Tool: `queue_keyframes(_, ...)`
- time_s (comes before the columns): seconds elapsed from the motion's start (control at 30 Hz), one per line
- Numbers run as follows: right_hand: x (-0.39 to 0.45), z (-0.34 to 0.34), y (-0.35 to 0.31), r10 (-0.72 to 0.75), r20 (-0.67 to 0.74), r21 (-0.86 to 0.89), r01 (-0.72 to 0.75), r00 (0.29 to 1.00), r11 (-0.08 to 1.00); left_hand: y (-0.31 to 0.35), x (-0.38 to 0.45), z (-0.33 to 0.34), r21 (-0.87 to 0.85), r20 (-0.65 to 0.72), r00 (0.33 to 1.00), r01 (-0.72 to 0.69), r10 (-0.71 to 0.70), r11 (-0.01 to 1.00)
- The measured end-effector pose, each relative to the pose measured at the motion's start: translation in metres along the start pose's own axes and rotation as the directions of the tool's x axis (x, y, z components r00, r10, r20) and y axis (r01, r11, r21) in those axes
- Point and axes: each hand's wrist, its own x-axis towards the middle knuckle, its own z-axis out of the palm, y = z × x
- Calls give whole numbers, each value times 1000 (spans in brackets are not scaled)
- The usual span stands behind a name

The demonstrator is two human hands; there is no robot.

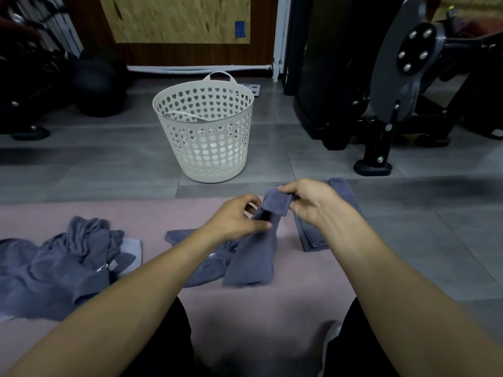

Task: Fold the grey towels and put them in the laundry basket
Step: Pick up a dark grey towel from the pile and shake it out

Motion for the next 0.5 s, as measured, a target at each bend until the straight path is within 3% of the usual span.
queue_keyframes(0.1, -4, -4, -3, -55, -65, -124, 47, 996, 991, -7, 11, -3, 49, -116, 993, -16, 21, 999)
queue_keyframes(0.2, -13, -12, -2, -273, -174, -551, 137, 946, 823, -2, 16, -11, -101, -177, 984, 5, -23, 995)
queue_keyframes(0.23, -15, -14, -1, -325, -135, -597, 185, 936, 780, 1, 16, -12, -134, -199, 980, -24, -3, 991)
queue_keyframes(0.33, -23, -10, 2, -370, 147, -516, 390, 917, 763, 9, 13, -13, -186, -214, 969, -168, 127, 968)
queue_keyframes(0.37, -23, -8, 4, -410, 213, -560, 455, 887, 693, 10, 13, -14, -209, -211, 965, -202, 157, 957)
queue_keyframes(0.43, -22, -7, 6, -500, 255, -688, 518, 828, 507, 11, 15, -18, -252, -197, 962, -236, 189, 939)
queue_keyframes(0.5, -22, -9, 4, -554, 216, -731, 509, 804, 454, 8, 15, -22, -289, -180, 965, -236, 189, 928)
